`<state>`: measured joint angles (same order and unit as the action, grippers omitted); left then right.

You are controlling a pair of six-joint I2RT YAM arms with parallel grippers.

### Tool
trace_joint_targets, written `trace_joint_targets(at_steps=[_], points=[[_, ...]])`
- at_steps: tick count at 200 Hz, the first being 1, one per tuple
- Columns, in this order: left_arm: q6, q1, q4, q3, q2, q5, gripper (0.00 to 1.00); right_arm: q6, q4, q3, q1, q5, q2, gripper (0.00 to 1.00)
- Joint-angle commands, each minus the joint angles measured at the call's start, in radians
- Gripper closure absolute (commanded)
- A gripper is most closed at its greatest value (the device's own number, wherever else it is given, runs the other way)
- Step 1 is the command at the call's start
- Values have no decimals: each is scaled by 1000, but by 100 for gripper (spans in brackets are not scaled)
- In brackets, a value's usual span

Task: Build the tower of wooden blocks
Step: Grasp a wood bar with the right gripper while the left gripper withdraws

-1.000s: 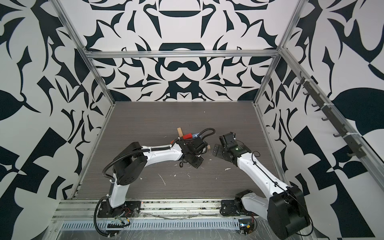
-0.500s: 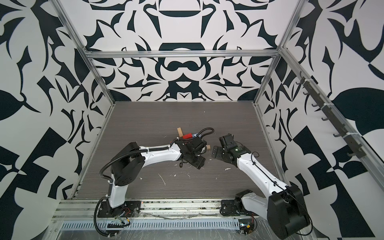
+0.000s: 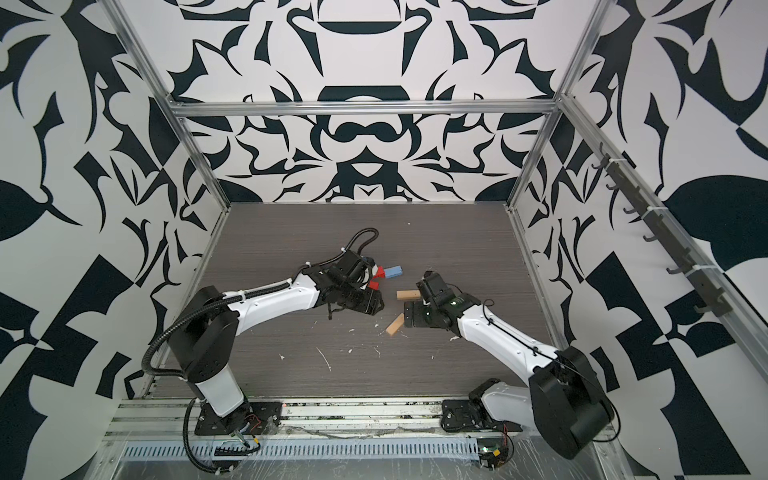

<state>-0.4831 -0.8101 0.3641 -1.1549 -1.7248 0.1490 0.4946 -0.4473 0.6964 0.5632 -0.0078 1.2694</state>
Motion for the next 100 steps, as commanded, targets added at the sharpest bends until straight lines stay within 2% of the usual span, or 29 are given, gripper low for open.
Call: trace_joint_targets(at_steps=[1, 35, 100], points=[[-47, 49, -27, 52, 59, 50, 28, -76, 29, 69, 52, -33, 56, 2], [-76, 127, -51, 106, 109, 74, 23, -122, 39, 108, 135, 7, 130, 2], [-124, 222, -102, 198, 191, 89, 18, -217, 19, 171, 183, 35, 246, 1]])
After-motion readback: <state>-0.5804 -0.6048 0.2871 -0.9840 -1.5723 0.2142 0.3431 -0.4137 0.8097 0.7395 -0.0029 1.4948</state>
